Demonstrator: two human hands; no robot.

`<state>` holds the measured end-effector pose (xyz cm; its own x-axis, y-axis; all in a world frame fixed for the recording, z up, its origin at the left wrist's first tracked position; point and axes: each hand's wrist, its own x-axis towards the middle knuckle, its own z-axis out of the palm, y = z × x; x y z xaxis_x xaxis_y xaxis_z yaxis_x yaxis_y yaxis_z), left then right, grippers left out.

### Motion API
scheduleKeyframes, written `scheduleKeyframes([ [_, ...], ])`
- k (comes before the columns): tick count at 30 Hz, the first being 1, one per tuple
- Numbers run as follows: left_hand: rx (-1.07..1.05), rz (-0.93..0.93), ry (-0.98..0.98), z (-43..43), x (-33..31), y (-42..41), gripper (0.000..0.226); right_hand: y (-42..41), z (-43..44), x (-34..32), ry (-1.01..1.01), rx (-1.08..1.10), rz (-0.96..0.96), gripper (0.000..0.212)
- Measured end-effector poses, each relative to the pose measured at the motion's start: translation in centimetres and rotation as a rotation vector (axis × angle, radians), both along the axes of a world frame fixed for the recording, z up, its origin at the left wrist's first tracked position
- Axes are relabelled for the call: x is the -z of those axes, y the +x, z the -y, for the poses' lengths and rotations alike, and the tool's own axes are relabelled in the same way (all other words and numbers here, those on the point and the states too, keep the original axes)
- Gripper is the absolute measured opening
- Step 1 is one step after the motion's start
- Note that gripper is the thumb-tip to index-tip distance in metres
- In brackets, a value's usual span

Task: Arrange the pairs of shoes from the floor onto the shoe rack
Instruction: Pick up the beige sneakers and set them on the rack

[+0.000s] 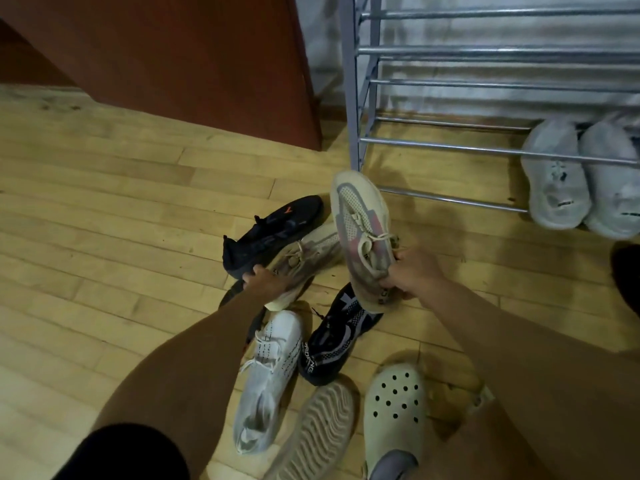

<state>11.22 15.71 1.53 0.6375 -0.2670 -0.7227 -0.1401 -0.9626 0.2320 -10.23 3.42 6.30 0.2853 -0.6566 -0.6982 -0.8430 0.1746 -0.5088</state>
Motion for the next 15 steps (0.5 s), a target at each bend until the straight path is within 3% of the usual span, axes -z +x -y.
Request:
scheduleKeyframes([
  [5, 0.021, 0.103, 0.004, -1.2, 1.5, 1.7, 0.035, 0.6, 0.0, -0.2, 0.06, -0.038, 0.014, 0.036],
  [9, 0.074, 0.065, -0.038, -1.8, 1.6, 2.7, 0.045, 0.9, -0.2, -1.2, 0.024, -0.164, -0.032, 0.038],
  [15, 0.022, -0.027, -0.127, -2.4, 0.3, 1.9, 0.028, -0.1, -2.0, -1.4, 0.076, -0.056, -0.059, 0.039],
])
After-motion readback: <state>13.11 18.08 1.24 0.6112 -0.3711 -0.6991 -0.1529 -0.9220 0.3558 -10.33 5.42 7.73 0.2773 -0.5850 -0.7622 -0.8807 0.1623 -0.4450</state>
